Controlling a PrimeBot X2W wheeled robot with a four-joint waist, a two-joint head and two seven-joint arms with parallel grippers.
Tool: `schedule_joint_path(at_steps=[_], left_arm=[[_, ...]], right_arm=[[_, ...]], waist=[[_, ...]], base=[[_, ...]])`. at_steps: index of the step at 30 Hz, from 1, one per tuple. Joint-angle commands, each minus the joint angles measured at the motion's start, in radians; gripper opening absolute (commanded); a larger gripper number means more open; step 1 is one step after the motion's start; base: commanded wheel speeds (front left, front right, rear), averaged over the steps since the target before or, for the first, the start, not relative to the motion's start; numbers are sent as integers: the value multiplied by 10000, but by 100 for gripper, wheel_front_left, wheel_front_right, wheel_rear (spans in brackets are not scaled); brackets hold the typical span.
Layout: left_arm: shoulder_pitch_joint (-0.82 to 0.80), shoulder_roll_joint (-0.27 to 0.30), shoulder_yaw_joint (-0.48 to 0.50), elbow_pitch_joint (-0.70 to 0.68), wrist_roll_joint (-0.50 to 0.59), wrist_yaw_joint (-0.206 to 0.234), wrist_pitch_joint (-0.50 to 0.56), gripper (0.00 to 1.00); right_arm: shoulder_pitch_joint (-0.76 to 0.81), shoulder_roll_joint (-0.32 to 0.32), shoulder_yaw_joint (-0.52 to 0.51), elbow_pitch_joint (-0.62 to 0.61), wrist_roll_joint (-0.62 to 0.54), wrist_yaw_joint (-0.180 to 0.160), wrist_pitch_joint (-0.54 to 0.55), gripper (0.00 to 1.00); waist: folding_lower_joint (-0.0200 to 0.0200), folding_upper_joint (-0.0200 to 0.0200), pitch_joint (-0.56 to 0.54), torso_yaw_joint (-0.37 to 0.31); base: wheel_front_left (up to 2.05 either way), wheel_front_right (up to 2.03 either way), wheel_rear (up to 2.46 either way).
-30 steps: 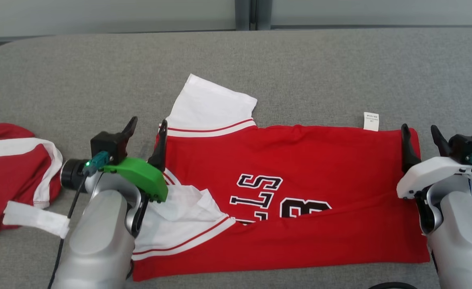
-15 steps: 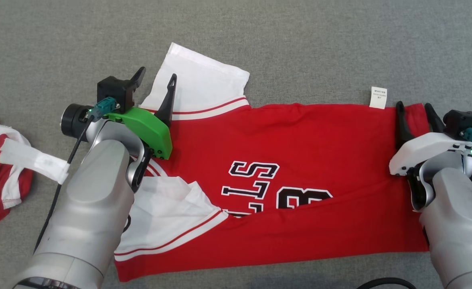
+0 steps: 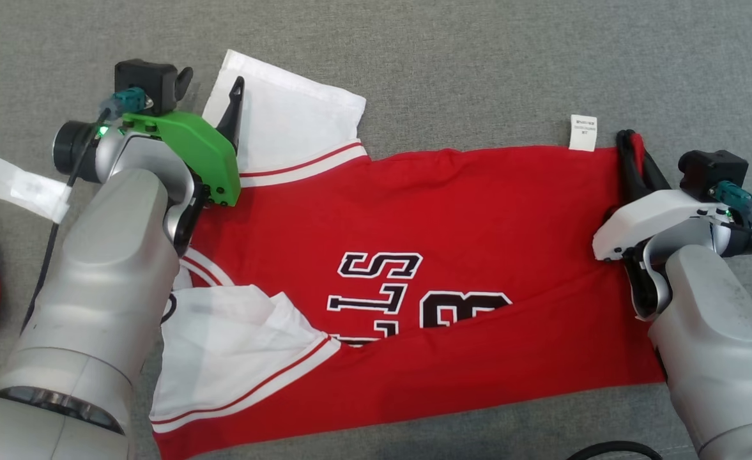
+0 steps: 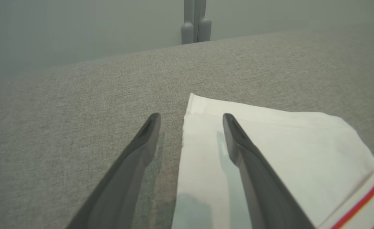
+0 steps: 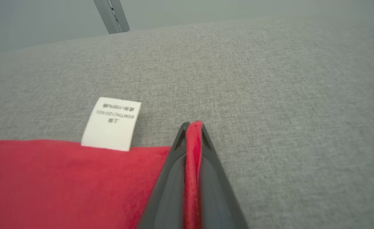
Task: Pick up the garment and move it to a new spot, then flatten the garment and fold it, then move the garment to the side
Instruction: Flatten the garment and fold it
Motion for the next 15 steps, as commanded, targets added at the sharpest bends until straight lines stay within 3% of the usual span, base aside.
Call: schedule_joint_path(at_steps=[1, 5, 7, 9, 10, 11, 12, 15], left_arm=[[-223, 116, -60, 72, -35, -26, 83, 100], [-492, 249, -228, 385, -490, -26, 552, 99], [-591, 308, -327, 503, -612, -26, 725, 84], [-672, 348, -438, 606, -752, -26, 901, 46], [-690, 378, -503, 636, -809, -26, 908, 37], [-655, 368, -612, 641, -839, -27, 947, 11], [-613, 373, -747, 640, -824, -27, 982, 0], [-592, 462, -875, 683, -913, -24, 655, 0]], right_arm=[[202, 109, 127, 81, 96, 2, 34, 0], [191, 122, 454, -136, 285, 2, 34, 0], [183, 140, 579, -225, 348, 2, 34, 0], [170, 150, 666, -303, 411, 0, 34, 0], [163, 148, 692, -341, 434, 0, 34, 0], [157, 145, 716, -369, 469, 0, 34, 0], [150, 135, 725, -393, 496, 0, 33, 0], [157, 88, 710, -452, 579, -1, 34, 0]], waist=[[-1, 0, 125, -164], [-1, 0, 237, -387], [-1, 0, 266, -483], [-1, 0, 311, -559], [-1, 0, 330, -582], [-1, 0, 349, -600], [-1, 0, 368, -608], [-1, 0, 378, -571]], base=[[0, 0, 0], [0, 0, 0], [0, 0, 0], [0, 0, 0], [0, 0, 0], [0, 0, 0], [0, 0, 0], [0, 0, 0]])
